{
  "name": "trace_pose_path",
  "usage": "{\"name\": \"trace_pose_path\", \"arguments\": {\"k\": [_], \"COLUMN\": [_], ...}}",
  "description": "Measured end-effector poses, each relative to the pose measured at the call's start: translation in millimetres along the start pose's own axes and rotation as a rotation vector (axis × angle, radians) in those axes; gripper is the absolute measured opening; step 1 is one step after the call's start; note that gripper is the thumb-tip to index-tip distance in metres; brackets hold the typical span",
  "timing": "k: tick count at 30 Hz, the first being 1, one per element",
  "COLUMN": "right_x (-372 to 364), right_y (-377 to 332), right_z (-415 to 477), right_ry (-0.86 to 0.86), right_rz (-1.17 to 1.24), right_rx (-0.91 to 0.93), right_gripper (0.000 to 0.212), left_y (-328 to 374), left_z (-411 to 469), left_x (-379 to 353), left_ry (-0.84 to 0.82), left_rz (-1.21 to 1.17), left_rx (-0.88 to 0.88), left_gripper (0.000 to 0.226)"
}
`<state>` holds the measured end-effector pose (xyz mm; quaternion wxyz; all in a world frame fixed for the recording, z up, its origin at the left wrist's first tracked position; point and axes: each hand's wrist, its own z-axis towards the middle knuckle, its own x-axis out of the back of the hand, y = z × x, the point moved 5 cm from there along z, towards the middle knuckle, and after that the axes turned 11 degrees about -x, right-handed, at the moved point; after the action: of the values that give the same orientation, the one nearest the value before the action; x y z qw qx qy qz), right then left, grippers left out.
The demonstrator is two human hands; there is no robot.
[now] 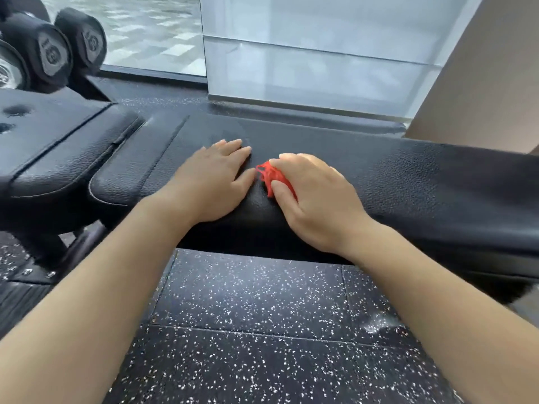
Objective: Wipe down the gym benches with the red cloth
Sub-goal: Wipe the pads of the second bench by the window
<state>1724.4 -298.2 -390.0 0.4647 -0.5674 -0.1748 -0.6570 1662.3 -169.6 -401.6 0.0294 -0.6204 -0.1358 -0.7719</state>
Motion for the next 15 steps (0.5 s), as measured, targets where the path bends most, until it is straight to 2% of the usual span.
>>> {"name": "trace_pose_path", "arguments": {"k": [4, 8, 11, 15], "right_x": [-13.1, -15.1, -13.6, -0.1], "right_y": [-25.4, -24.7, -17.3, 8.9], "right_z": [-4.7, 1.3, -7.7, -29.2], "right_ry": [0.058, 0.064, 0.091, 0.181], "right_rz": [-0.064, -0.084, -0.042, -0.051], "right_rx": [0.028, 0.033, 0.083, 0.119], "right_gripper": [0.056, 0.055, 0.062, 0.054], "left_y": [-6.8, -6.5, -4.8, 4.6], "left_z": [-15.7, -28.4, -27.6, -12.1], "left_x": [5.5, 7.0, 7.5, 4.3], "left_ry": [0.061, 0.1, 0.108, 0.056], "left_rz": [-0.063, -0.025, -0.018, -0.024], "left_rx": [-0.063, -0.086, -0.06, 0.005], "left_gripper": [0.048, 0.063, 0.064, 0.068]}}
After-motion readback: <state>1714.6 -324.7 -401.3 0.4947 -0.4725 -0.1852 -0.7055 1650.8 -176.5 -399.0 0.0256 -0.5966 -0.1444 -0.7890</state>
